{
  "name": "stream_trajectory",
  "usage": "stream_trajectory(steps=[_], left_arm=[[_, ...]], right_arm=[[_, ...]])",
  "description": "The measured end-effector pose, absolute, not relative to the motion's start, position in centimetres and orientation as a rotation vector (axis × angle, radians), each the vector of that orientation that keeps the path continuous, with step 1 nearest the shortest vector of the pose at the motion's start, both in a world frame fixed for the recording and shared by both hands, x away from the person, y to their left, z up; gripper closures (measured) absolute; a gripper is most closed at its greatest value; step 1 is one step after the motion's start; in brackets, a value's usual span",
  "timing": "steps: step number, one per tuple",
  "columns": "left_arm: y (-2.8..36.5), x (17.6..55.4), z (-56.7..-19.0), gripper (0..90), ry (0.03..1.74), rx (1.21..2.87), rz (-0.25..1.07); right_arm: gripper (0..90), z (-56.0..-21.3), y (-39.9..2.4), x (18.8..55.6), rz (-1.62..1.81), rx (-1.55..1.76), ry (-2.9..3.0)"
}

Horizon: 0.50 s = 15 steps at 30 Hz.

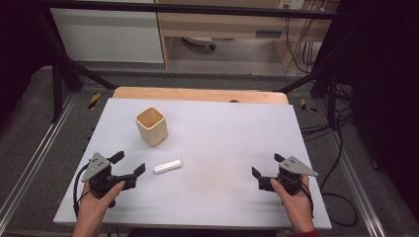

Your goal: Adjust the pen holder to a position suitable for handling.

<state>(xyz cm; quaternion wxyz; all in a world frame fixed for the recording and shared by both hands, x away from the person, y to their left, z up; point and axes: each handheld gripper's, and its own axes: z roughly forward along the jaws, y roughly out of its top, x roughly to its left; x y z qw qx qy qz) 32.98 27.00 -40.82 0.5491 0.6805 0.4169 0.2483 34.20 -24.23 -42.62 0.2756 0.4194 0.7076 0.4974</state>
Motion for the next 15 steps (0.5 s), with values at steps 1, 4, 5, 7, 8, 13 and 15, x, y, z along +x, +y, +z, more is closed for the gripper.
stream_trajectory(steps=[1,4,5,7,8,13,15], left_arm=[[26.96,33.01,-40.82,6.8,0.986,1.615,0.589],[26.7,32.87,-40.81,6.8,0.971,1.644,0.6],[26.7,32.82,-40.8,6.9,0.967,1.652,0.609],[26.71,32.81,-40.81,6.9,0.96,1.657,0.611],[26.72,32.87,-40.82,7.0,0.956,1.66,0.611],[26.6,33.13,-40.89,7.0,0.946,1.672,0.607],[26.4,33.13,-40.92,7.1,0.935,1.688,0.602]], right_arm=[[3.2,-42.62,-24.23,34.2,1.337,1.127,1.902],[3.5,-42.53,-24.36,34.03,1.33,1.119,1.902],[3.5,-42.49,-24.36,33.95,1.329,1.118,1.899],[3.5,-42.46,-24.29,33.82,1.33,1.117,1.898],[3.5,-42.47,-24.24,33.79,1.326,1.118,1.901],[3.8,-42.58,-24.0,33.88,1.311,1.108,1.914],[4.0,-42.61,-23.96,33.88,1.306,1.106,1.921]])
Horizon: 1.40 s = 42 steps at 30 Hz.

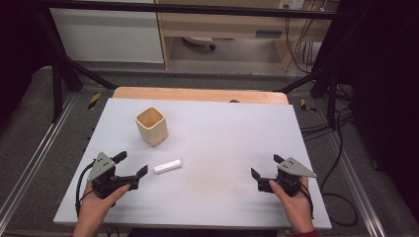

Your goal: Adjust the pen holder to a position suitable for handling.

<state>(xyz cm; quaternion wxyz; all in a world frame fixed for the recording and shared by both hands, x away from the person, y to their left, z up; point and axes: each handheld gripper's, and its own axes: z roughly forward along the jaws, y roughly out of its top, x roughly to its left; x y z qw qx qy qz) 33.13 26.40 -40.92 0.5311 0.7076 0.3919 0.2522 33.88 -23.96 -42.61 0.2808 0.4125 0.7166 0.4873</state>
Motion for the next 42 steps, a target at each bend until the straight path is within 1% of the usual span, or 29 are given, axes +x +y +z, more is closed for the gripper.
stream_trajectory(steps=[6,9,12,15,23,26,35,42], left_arm=[[26.0,33.2,-41.1,7.2,0.906,1.72,0.584],[25.2,33.8,-41.3,7.0,0.848,1.764,0.575],[24.8,34.6,-41.5,7.2,0.827,1.782,0.576],[24.7,35.1,-41.6,7.4,0.833,1.792,0.587],[24.1,37.4,-42.3,8.2,0.852,1.812,0.559],[23.6,38.1,-42.7,8.7,0.845,1.859,0.548],[23.8,37.7,-43.3,8.4,0.84,1.936,0.572],[24.2,37.5,-43.2,9.2,0.855,1.921,0.6]], right_arm=[[4.7,-42.6,-23.6,33.8,1.294,1.086,1.939],[4.8,-42.6,-23.5,33.8,1.288,1.073,1.949],[4.8,-42.7,-23.3,33.9,1.281,1.07,1.963],[4.8,-42.8,-23.1,34.1,1.271,1.076,1.969],[4.9,-42.8,-23.0,33.9,1.249,1.068,1.982],[4.8,-42.8,-23.2,33.9,1.244,1.078,1.979],[4.5,-42.8,-23.3,34.0,1.243,1.099,1.98],[4.4,-43.1,-22.9,34.2,1.225,1.087,2.014]])
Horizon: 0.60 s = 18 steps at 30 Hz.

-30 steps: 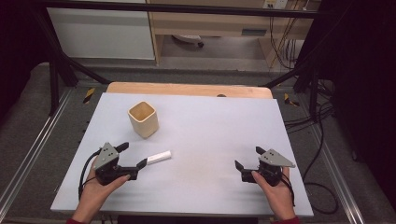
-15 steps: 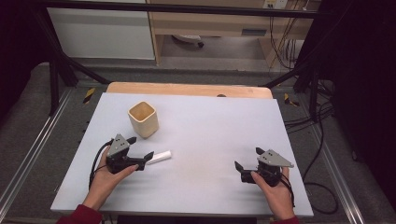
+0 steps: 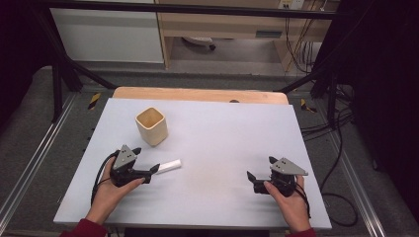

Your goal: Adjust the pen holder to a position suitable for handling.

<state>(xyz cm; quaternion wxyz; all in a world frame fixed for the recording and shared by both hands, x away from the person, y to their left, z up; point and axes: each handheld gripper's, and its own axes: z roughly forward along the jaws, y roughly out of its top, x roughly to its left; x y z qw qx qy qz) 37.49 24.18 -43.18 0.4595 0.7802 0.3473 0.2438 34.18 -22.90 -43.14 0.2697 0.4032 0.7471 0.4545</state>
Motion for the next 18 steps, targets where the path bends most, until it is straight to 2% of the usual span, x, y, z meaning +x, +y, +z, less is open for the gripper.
stream_trajectory(steps=[12,18], left_arm=[[23.8,37.9,-44.2,10.0,0.855,2.018,0.5],[23.6,37.7,-44.7,13.8,0.848,2.079,0.485]], right_arm=[[4.5,-43.2,-22.8,34.3,1.22,1.081,2.029],[4.5,-43.2,-22.7,34.3,1.219,1.086,2.03]])
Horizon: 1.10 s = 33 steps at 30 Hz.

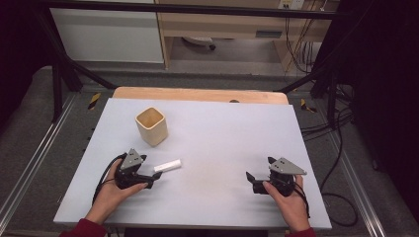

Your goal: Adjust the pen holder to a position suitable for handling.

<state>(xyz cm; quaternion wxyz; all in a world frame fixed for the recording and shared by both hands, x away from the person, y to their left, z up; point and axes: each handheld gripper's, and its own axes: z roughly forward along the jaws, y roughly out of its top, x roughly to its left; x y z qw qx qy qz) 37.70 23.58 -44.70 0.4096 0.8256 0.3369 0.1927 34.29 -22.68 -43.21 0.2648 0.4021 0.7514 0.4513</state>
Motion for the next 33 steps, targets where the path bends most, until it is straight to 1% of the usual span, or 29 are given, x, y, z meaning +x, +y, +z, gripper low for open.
stream_trajectory(steps=[2,9,14,17,25,27,28,33], left_arm=[[23.6,37.7,-44.8,16.2,0.845,2.09,0.484],[23.8,37.6,-44.8,17.7,0.848,2.098,0.486],[24.4,37.3,-44.4,20.9,0.834,2.092,0.504],[24.9,37.4,-44.3,23.0,0.848,2.078,0.49],[24.2,37.3,-44.7,26.3,0.833,2.113,0.458],[24.0,37.3,-44.8,28.0,0.823,2.125,0.455],[23.9,37.3,-44.8,31.0,0.819,2.134,0.454],[23.3,37.7,-45.2,37.2,0.803,2.151,0.469]], right_arm=[[4.6,-43.3,-22.6,34.5,1.221,1.087,2.031],[4.6,-43.3,-22.6,34.5,1.222,1.085,2.036],[4.6,-43.2,-22.6,34.4,1.223,1.088,2.034],[4.6,-43.2,-22.6,34.4,1.222,1.086,2.035],[4.6,-43.4,-22.6,34.5,1.211,1.093,2.045],[4.7,-43.3,-22.6,34.5,1.212,1.095,2.042],[4.7,-43.3,-22.6,34.5,1.21,1.095,2.044],[4.7,-43.4,-22.5,34.5,1.207,1.094,2.05]])
